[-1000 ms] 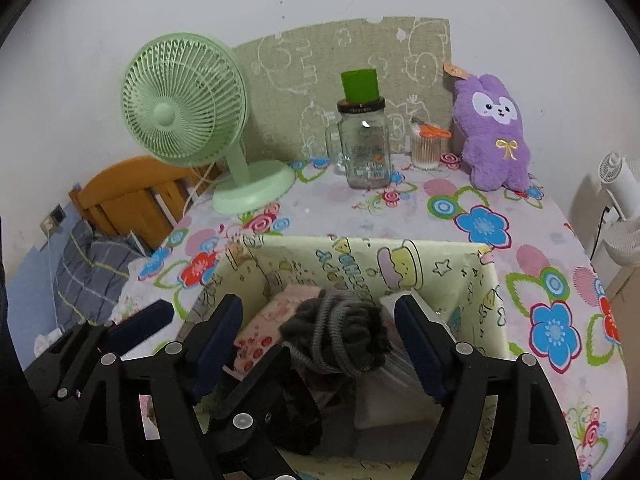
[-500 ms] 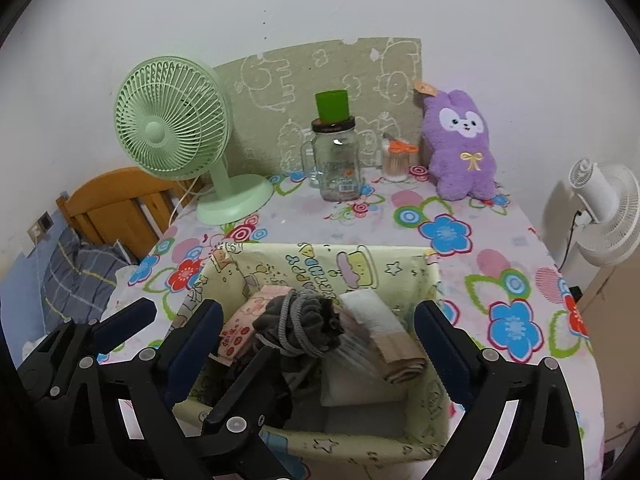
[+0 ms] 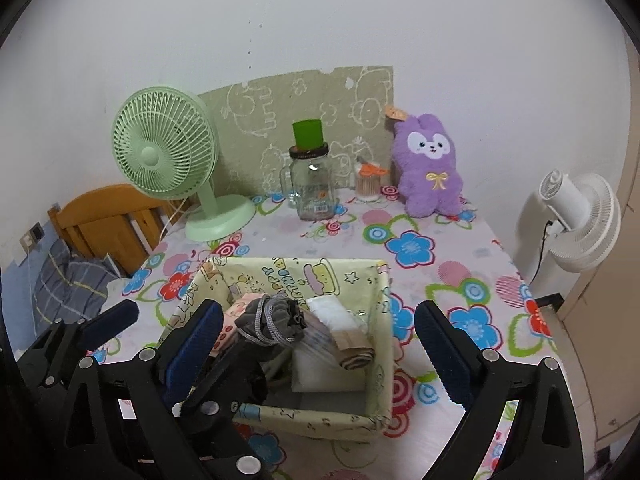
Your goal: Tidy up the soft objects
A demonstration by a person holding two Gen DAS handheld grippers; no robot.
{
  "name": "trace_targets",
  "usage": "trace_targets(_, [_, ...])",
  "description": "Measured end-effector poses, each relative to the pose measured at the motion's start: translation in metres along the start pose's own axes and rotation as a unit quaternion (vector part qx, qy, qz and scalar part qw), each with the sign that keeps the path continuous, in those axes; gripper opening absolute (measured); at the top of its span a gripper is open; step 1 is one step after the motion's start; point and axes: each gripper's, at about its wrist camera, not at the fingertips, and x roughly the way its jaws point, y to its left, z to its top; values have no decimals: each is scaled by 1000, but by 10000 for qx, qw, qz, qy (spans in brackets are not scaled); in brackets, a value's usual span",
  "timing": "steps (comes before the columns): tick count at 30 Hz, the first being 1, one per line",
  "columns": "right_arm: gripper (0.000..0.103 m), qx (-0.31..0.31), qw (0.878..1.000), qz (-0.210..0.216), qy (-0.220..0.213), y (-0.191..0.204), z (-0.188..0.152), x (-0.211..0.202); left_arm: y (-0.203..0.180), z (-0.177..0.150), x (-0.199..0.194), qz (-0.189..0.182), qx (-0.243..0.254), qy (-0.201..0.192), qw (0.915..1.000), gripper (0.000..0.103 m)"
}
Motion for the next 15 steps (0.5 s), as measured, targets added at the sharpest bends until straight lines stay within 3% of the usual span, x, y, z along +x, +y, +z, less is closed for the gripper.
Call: trace_targets(15, [98,3,9984,-229,-520,-10,-6,-68,11,-6,-58,155,-124,-448,9988,103])
